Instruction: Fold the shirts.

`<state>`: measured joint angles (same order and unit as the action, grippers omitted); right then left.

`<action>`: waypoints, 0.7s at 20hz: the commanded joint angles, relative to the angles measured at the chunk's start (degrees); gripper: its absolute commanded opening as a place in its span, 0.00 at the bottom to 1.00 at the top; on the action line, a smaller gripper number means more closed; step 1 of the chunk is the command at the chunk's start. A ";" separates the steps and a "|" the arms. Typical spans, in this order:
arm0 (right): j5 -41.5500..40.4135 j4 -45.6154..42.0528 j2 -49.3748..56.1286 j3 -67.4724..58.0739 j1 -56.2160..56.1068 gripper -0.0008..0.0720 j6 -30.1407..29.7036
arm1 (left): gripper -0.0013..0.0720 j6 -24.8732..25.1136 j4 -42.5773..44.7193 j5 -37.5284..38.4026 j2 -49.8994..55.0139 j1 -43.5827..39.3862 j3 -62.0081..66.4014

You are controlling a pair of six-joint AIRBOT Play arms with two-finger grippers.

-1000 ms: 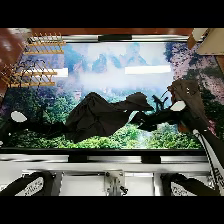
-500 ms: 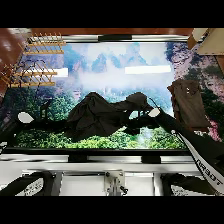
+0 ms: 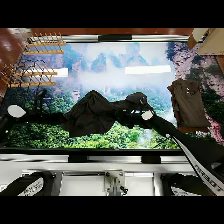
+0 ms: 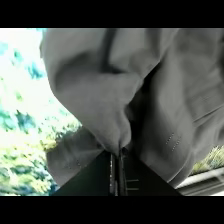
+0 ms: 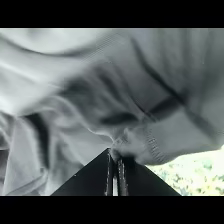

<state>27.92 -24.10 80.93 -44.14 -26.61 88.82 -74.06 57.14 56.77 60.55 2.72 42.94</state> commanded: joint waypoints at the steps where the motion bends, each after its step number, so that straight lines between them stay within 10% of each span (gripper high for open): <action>1: 5.53 -10.64 -8.83 -0.09 6.51 0.10 -5.84 | 0.07 1.66 2.49 6.58 -2.56 3.06 10.51; 8: 13.14 -17.49 -47.65 -6.82 32.13 0.10 -11.28 | 0.07 0.44 4.57 7.43 -13.57 15.17 45.66; 14: 15.76 -16.04 -56.15 -19.39 34.38 0.11 -8.94 | 0.07 -2.27 4.37 3.04 -21.44 16.55 50.53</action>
<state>43.03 -40.49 28.80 -57.58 6.13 79.70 -74.78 61.47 62.89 42.81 18.41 90.80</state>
